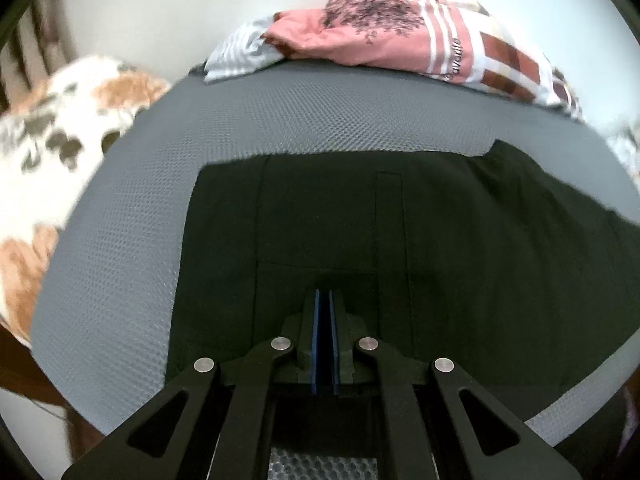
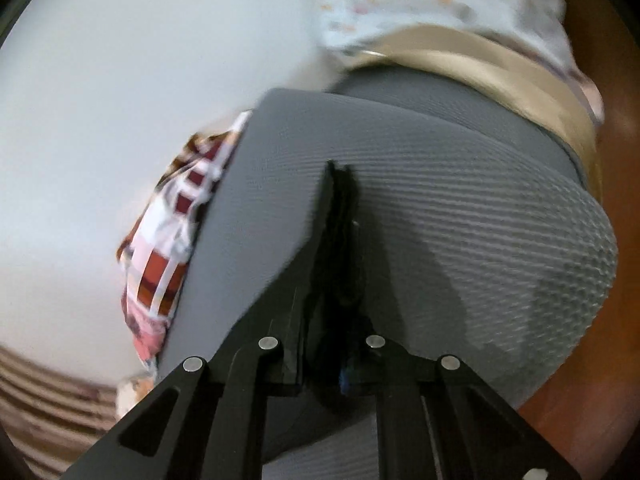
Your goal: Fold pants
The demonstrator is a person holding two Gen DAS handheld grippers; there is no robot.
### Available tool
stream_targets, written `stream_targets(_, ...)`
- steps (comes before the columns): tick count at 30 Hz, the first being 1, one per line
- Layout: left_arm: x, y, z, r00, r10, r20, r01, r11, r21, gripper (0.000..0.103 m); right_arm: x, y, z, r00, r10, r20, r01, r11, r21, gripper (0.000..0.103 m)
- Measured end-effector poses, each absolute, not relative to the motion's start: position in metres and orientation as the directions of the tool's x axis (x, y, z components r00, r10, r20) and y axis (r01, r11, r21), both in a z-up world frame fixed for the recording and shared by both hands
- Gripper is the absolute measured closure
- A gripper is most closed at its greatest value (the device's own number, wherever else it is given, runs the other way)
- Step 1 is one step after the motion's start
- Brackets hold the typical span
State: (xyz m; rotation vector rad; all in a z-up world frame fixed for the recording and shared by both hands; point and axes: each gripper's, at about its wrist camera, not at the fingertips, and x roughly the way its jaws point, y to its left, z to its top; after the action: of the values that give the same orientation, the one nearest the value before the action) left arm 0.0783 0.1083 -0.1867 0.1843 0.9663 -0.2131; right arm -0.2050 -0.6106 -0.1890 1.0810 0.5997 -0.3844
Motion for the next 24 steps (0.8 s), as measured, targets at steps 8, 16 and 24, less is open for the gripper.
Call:
stream_targets(8, 0.056, 0.092, -0.139, 0.571, -0.226, -0.789, 0.294, 0.954, -0.06, 0.079, -0.131, -0.508, -0.14, 0.786, 0.108, -0.609, 0.419, 0.632, 0.652, 0.091)
stream_targets(16, 0.032, 0.088, -0.126, 0.605, -0.255, -0.754, 0.328, 0.943, -0.057, 0.058, -0.061, -0.397, -0.168, 0.699, 0.285, -0.656, 0.308, 0.708, 0.635, 0.091)
stream_targets(24, 0.035, 0.086, -0.141, 0.558, -0.278, -0.782, 0.339, 0.936, -0.092, 0.057, -0.039, -0.33, -0.184, 0.638, 0.345, -0.688, 0.232, 0.766, 0.6, 0.091)
